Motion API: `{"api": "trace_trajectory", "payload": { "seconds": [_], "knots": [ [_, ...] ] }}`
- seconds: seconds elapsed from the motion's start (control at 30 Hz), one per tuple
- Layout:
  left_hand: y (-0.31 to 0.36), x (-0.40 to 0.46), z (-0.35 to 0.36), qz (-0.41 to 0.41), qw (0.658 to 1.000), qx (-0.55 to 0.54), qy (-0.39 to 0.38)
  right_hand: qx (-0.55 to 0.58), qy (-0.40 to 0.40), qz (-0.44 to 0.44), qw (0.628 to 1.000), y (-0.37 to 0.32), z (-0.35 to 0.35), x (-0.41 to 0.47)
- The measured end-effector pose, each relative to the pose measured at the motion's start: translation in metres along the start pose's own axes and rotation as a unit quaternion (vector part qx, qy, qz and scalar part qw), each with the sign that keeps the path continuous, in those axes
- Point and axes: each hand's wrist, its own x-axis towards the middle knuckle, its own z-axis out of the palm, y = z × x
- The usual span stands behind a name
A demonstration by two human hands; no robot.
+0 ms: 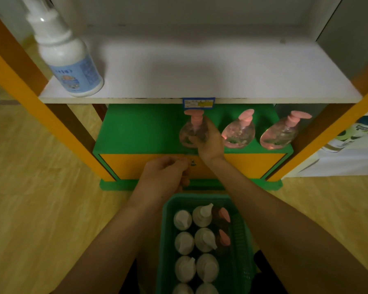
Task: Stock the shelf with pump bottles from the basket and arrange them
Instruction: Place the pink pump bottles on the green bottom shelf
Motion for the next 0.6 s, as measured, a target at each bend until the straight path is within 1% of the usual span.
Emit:
{"api": "trace_trajectory", "payload": {
  "seconds": [0.07, 0.1, 0.17, 0.23, 0.33, 0.5, 0.6],
  "knots": [
    [0.001, -0.001, 0.001, 0.007, 1.000, 0.002, -0.006, -0.002, -0.008, 0.009, 1.000, 0.000, -0.006, -0.006],
    [0.002, 0.000, 0.002, 0.013, 1.000, 0.009, -0.009, -0.020, -0.013, 0.012, 1.000, -0.001, -0.011, -0.009],
    [0.003, -0.001, 0.005, 0.021, 0.999, 0.026, -0.014, -0.096, -0.011, -0.002, 0.995, -0.003, -0.025, -0.017],
    [0.004, 0.000, 0.008, 0.027, 0.999, 0.036, -0.016, -0.135, -0.004, -0.022, 0.991, -0.006, -0.042, -0.023],
    [-0.002, -0.001, 0.015, 0.027, 0.998, 0.044, -0.025, -0.138, -0.010, -0.022, 0.990, -0.010, -0.072, -0.040],
    [-0.018, -0.002, 0.030, 0.030, 0.994, 0.099, -0.039, -0.195, -0.052, -0.068, 0.977, -0.008, -0.119, -0.078],
    [-0.034, -0.003, 0.040, 0.039, 0.989, 0.137, -0.041, -0.207, -0.063, -0.057, 0.975, 0.003, -0.141, -0.103]
  ]
}}
